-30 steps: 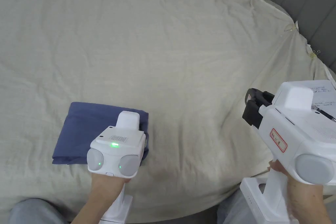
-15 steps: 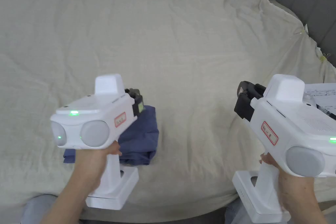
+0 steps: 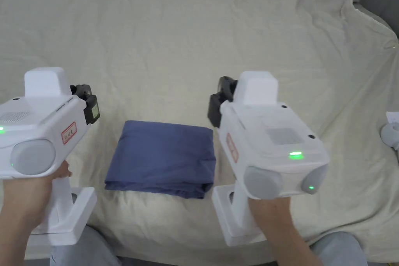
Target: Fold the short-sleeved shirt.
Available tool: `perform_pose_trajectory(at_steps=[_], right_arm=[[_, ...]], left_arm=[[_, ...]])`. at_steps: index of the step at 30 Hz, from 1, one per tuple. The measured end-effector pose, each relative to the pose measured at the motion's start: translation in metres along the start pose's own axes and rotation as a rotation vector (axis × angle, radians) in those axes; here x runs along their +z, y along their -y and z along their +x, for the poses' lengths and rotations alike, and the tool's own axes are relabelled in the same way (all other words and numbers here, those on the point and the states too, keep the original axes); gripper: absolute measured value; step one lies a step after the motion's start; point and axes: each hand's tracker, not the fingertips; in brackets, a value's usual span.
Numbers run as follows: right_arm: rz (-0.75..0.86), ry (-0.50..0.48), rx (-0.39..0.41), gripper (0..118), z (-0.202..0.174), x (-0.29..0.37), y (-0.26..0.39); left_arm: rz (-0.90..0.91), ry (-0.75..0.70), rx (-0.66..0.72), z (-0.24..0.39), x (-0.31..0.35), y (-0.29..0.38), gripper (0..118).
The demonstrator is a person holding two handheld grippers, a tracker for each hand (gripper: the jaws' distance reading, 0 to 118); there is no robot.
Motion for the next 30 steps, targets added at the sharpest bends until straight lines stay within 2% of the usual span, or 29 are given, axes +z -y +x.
perform_pose_trajectory(at_steps=[6,12,14,15,17,19,21,22,25,26,27,30], right_arm=[[-0.176,-0.055,0.019,0,-0.047,-0.057,0.048],[-0.344,-0.051,0.075,0,-0.052,-0.087,0.108],[-0.415,-0.058,0.054,0,-0.049,-0.093,0.126],[-0.443,-0.061,0.044,0,-0.047,-0.094,0.135],[-0.371,-0.062,0.084,0,-0.049,-0.089,0.140],[-0.400,-0.050,0.100,0,-0.053,-0.090,0.131],[-0.408,-0.059,0.045,0,-0.045,-0.093,0.133],[-0.405,-0.061,0.026,0,-0.043,-0.092,0.134],[-0.403,-0.053,0.044,0,-0.047,-0.091,0.132],[-0.405,-0.052,0.044,0,-0.047,-0.092,0.131],[-0.409,-0.051,0.035,0,-0.047,-0.091,0.130],[-0.421,-0.051,0.011,0,-0.045,-0.092,0.128]], left_arm=[[0.010,0.011,0.021,-0.009,0.003,-0.003,0],[-0.030,0.025,0.023,-0.017,-0.005,0.003,0],[-0.054,0.032,0.023,-0.020,-0.013,0.005,0],[-0.093,0.062,0.042,-0.023,-0.018,0.005,0],[-0.157,0.120,0.102,-0.028,-0.028,0.005,0],[-0.218,0.195,0.180,-0.037,-0.041,0.002,2],[-0.313,0.289,0.283,-0.048,-0.059,-0.001,26],[-0.374,0.337,0.318,-0.053,-0.067,-0.003,47],[-0.574,0.463,0.334,-0.058,-0.096,0.001,73],[-0.651,0.502,0.324,-0.057,-0.104,0.004,105],[-0.710,0.521,0.318,-0.057,-0.109,0.009,118],[-0.820,0.550,0.323,-0.061,-0.126,0.019,118]])
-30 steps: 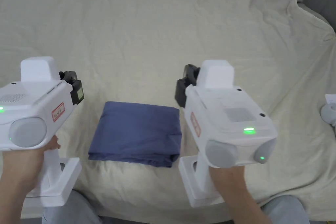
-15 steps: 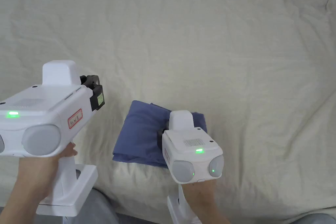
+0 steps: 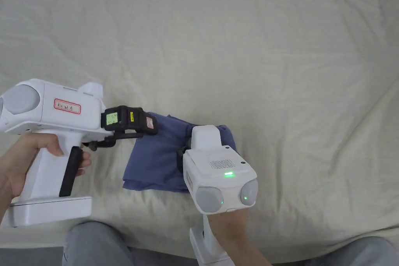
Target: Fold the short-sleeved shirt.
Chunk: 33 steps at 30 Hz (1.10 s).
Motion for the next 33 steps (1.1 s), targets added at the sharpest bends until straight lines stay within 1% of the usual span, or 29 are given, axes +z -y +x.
perform_pose_trajectory(at_steps=[3,4,5,8,9,10,11,12,13,14,15,16,17,18,19,20,21,22,23,24,25,26,29,31,33], right_arm=[[0.001,0.000,0.006,0,0.000,0.001,0.000],[0.001,-0.001,0.009,0,0.000,0.001,0.000],[0.000,-0.002,0.006,0,0.000,0.001,0.001],[-0.001,-0.004,-0.013,0,0.001,0.000,0.001],[-0.001,-0.003,-0.014,0,0.001,0.000,0.001],[-0.001,-0.001,-0.015,0,0.000,0.001,0.001],[-0.001,-0.001,-0.018,0,0.001,0.001,0.001],[-0.001,-0.003,-0.025,0,0.001,0.001,0.001],[-0.001,-0.006,-0.034,0,0.002,0.001,0.001],[-0.003,-0.008,-0.037,0,0.002,0.001,0.000],[-0.004,-0.010,-0.038,0,0.003,0.001,0.000],[-0.004,-0.012,-0.039,0,0.003,0.001,0.000],[-0.005,-0.011,-0.038,0,0.003,0.000,0.000],[-0.007,-0.011,-0.036,0,0.002,0.000,0.000],[-0.012,-0.016,-0.028,0,0.001,-0.001,-0.001],[-0.019,-0.002,-0.007,0,-0.001,-0.001,-0.003],[-0.023,-0.010,0.001,0,0.000,0.000,-0.005],[-0.031,-0.015,-0.006,0,0.001,0.000,-0.008],[-0.044,-0.027,-0.019,0,0.004,0.003,-0.012],[-0.046,-0.041,-0.047,0,0.008,0.008,-0.017],[-0.023,-0.043,-0.071,0,0.012,0.016,-0.020],[0.010,-0.048,-0.075,0,0.016,0.026,-0.024],[0.108,-0.062,-0.021,0,0.029,0.062,-0.041],[0.168,-0.058,-0.008,0,0.041,0.088,-0.054],[0.225,-0.044,-0.008,0,0.053,0.109,-0.064]], left_arm=[[-0.092,0.008,0.079,-0.014,-0.016,-0.004,118],[-0.103,0.021,0.093,-0.015,-0.018,-0.003,115],[-0.105,0.039,0.093,-0.017,-0.021,-0.002,108],[-0.079,0.077,0.106,-0.015,-0.020,-0.003,106],[-0.072,0.113,0.123,-0.014,-0.019,-0.003,103],[-0.077,0.147,0.136,-0.014,-0.020,-0.002,94],[-0.091,0.163,0.144,-0.012,-0.024,-0.001,78],[-0.107,0.111,0.130,-0.007,-0.029,0.000,75],[-0.120,0.053,0.068,-0.003,-0.035,0.003,73],[-0.135,0.048,0.008,0.002,-0.038,0.007,70],[-0.122,0.031,-0.007,0.008,-0.039,0.008,68],[-0.124,-0.003,-0.017,0.012,-0.039,0.007,63],[-0.132,-0.050,-0.038,0.017,-0.039,0.006,43],[-0.142,-0.107,-0.067,0.019,-0.040,0.006,28],[-0.142,-0.059,-0.017,0.019,-0.041,0.006,22],[-0.144,-0.046,0.062,0.024,-0.042,0.006,20],[-0.130,-0.110,0.043,0.031,-0.044,0.007,19],[-0.130,-0.125,-0.002,0.036,-0.044,0.009,18],[-0.126,-0.132,-0.017,0.040,-0.042,0.011,18],[-0.125,-0.125,-0.004,0.041,-0.038,0.009,18],[-0.123,-0.126,-0.009,0.044,-0.033,0.009,18],[-0.119,-0.122,-0.015,0.045,-0.027,0.008,18],[-0.101,-0.094,-0.011,0.047,-0.007,0.003,17],[-0.080,-0.140,-0.034,0.048,0.009,0.001,17],[-0.078,-0.218,-0.049,0.041,0.027,-0.005,17]])
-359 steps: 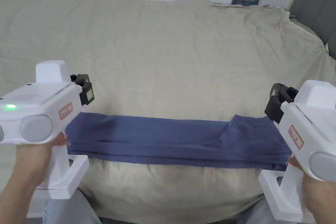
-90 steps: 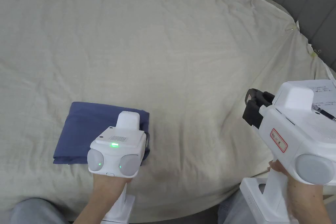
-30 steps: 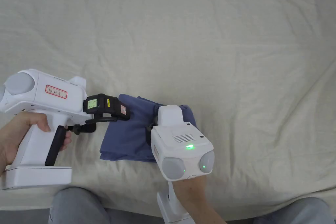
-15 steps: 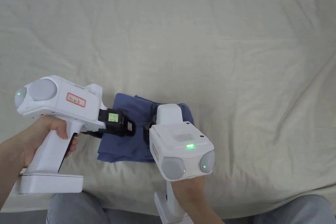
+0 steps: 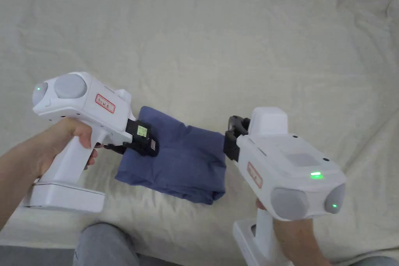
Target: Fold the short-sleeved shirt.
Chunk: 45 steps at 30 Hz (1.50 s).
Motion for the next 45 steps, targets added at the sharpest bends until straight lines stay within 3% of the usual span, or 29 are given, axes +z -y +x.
perform_pose_trajectory(at_steps=[6,12,17,22,24,25,26,28,29,34,40,45], right_arm=[[0.079,0.092,-0.027,0,0.031,0.037,-0.028],[0.087,0.194,-0.067,0,0.052,0.044,-0.029],[0.038,0.251,-0.110,0,0.059,0.032,-0.022],[0.018,0.277,-0.103,0,0.048,0.020,-0.026],[0.015,0.279,-0.096,0,0.049,0.016,-0.027],[0.016,0.280,-0.092,0,0.054,0.015,-0.027],[0.017,0.278,-0.090,0,0.054,0.013,-0.029],[0.026,0.274,-0.092,0,0.053,0.012,-0.033],[0.033,0.272,-0.093,0,0.053,0.012,-0.035],[0.068,0.268,-0.060,0,0.056,0.031,-0.042],[0.121,0.276,-0.022,0,0.068,0.063,-0.053],[0.167,0.282,0.017,0,0.081,0.089,-0.065]], left_arm=[[0.030,-0.223,0.049,-0.061,0.060,-0.011,17],[0.078,-0.542,0.091,-0.154,0.114,-0.040,17],[0.059,-0.740,0.138,-0.200,0.138,-0.041,17],[0.094,-0.908,0.205,-0.274,0.139,-0.050,18],[0.167,-0.955,0.223,-0.284,0.136,-0.042,31],[0.200,-1.005,0.212,-0.287,0.136,-0.039,46],[0.214,-1.023,0.208,-0.288,0.136,-0.036,71],[0.296,-1.098,0.207,-0.280,0.141,-0.028,97],[0.339,-1.131,0.206,-0.275,0.146,-0.027,105],[0.672,-1.146,0.164,-0.223,0.177,-0.026,105],[1.021,-0.944,0.068,-0.095,0.190,-0.012,104],[1.161,-0.749,-0.053,0.000,0.163,0.002,103]])
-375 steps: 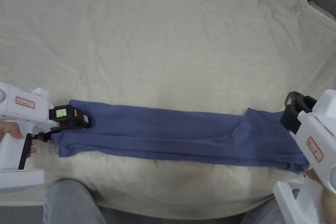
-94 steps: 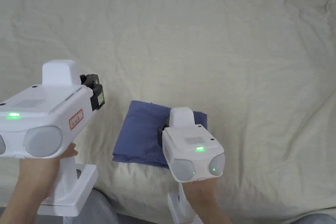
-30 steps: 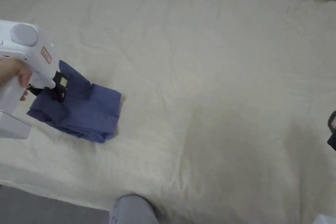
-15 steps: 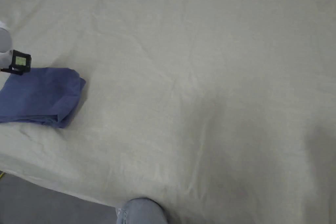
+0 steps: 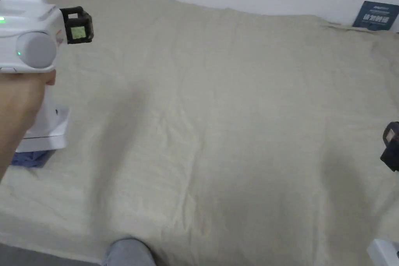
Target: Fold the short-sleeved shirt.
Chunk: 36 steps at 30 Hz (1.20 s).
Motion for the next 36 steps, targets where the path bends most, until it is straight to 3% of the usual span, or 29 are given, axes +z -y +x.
perform_pose_trajectory(at_steps=[7,10,14,18,36], right_arm=[[0.048,0.001,0.009,0,0.027,0.012,-0.012],[0.061,0.008,0.007,0,0.034,0.017,-0.013],[0.074,0.020,-0.006,0,0.047,0.015,-0.006],[0.076,0.030,-0.023,0,0.053,0.013,0.005],[0.057,0.011,-0.069,0,0.048,0.020,0.036]], left_arm=[[0.046,0.236,0.047,0.103,0.062,0.030,89],[0.037,0.308,0.029,0.132,0.083,0.051,69],[0.070,0.342,-0.016,0.156,0.103,0.075,24],[0.057,0.354,-0.013,0.161,0.109,0.092,0],[-0.009,0.379,-0.009,0.154,0.126,0.121,0]])
